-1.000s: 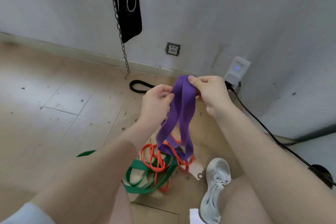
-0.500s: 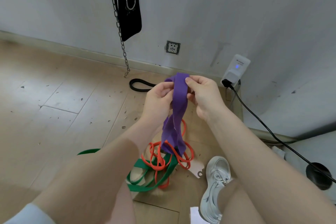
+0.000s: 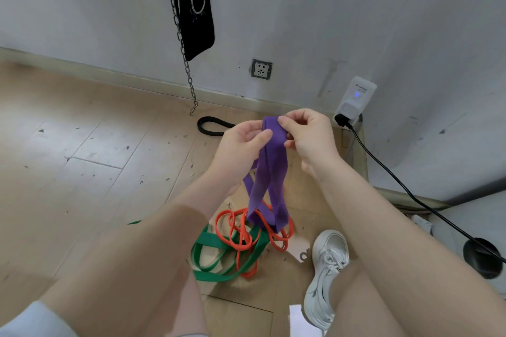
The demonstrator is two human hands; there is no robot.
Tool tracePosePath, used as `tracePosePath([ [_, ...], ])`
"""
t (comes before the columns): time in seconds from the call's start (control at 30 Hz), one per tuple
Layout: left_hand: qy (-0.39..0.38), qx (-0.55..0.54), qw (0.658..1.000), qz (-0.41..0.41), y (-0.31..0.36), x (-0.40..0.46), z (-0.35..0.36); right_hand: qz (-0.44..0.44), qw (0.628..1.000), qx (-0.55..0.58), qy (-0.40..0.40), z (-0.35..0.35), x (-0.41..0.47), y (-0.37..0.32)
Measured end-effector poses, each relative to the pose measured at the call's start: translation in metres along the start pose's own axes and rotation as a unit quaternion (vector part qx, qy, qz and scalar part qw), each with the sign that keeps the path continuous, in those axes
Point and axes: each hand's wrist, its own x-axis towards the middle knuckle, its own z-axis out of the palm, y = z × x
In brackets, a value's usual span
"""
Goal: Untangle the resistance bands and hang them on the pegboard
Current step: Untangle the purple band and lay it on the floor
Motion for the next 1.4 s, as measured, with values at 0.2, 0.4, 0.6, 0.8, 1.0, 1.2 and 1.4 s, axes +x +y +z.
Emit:
tracePosePath([
  [0.2,0.042,-0.014,0.999,-0.003,-0.003,-0.005,0.0,0.0,0.997,0.08,-0.018,0.009,-0.015,0.008],
  [0.4,0.048,-0.122,0.99,0.043,0.038,-0.009,-0.003,-0.052,0.966,-0.018,-0.253,-0.006,-0.027,0.01],
  [0.6,0.025,-0.228,0.971,0.062,0.099,-0.017,-0.01,-0.095,0.938,-0.094,-0.321,-0.016,-0.033,0.001],
  [0.8,0.016,-0.23,0.973,0.011,0.123,-0.011,-0.022,-0.144,0.981,0.012,-0.129,-0.017,-0.04,-0.06],
  [1.0,-0.024,0.066,0.994,0.082,0.069,-0.051,-0.008,-0.067,0.992,0.103,-0.042,0.002,-0.025,-0.112],
  [1.2,0.037,0.11,0.974,0.193,0.058,-0.057,-0.007,-0.071,0.984,0.154,-0.061,0.02,-0.032,-0.14],
  [1.4,0.073,0.121,0.966,0.218,0.082,-0.049,-0.003,-0.059,0.967,0.191,-0.156,0.006,-0.023,-0.117],
])
